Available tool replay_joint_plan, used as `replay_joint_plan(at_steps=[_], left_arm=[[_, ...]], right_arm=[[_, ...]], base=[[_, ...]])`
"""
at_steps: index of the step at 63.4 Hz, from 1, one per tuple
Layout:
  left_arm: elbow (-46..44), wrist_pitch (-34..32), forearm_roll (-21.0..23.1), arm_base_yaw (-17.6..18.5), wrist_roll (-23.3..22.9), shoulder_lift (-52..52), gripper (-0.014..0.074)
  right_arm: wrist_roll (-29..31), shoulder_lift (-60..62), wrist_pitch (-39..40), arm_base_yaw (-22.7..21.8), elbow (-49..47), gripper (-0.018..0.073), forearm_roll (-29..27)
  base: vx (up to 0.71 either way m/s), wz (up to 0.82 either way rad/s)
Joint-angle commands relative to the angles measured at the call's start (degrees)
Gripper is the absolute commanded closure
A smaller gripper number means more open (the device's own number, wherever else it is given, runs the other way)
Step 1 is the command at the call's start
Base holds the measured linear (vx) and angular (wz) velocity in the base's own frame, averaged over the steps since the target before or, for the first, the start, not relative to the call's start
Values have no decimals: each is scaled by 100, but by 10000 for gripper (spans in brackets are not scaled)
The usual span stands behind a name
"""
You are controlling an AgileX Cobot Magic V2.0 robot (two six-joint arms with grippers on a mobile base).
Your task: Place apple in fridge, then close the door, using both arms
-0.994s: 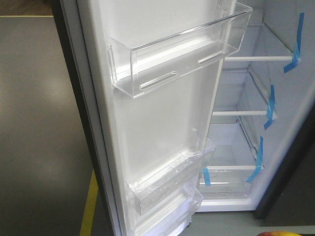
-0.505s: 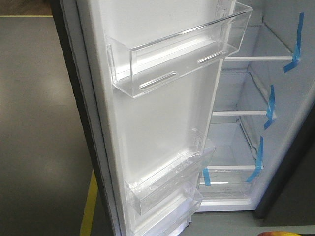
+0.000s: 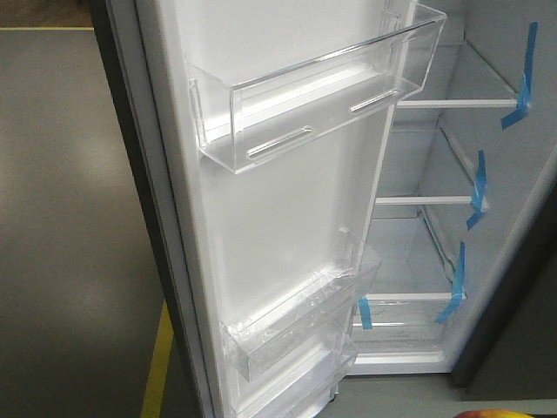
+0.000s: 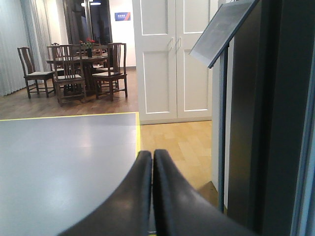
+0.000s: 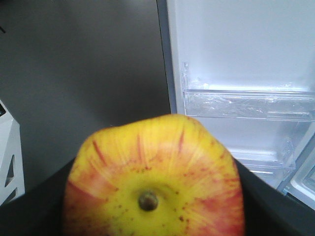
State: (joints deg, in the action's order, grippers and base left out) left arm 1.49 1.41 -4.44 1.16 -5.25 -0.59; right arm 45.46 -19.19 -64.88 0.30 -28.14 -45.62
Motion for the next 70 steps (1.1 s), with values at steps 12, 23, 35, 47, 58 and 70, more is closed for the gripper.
replay_joint_plan(at_steps=[12, 23, 35, 47, 58, 70], left_arm=[[124, -406, 11, 0, -19, -96, 603], [124, -406, 11, 0, -19, -96, 603], [124, -406, 11, 0, -19, -96, 603], [124, -406, 11, 0, -19, -96, 603], [124, -406, 11, 0, -19, -96, 603], [124, -406, 11, 0, -19, -96, 603]], right_arm=[[-257, -159, 954, -15, -244, 203, -371], [-368, -827, 1120, -15, -944, 203, -371], [-155, -1861, 1089, -15, -2157, 203, -425], [227, -2817, 991, -15, -3415, 203, -812], [583, -3726, 718, -15, -4531, 203, -1313], [648, -4808, 309, -10, -5804, 203, -1590]], base=[[0, 0], [0, 0], [0, 0], [0, 0], [0, 0], [0, 0]])
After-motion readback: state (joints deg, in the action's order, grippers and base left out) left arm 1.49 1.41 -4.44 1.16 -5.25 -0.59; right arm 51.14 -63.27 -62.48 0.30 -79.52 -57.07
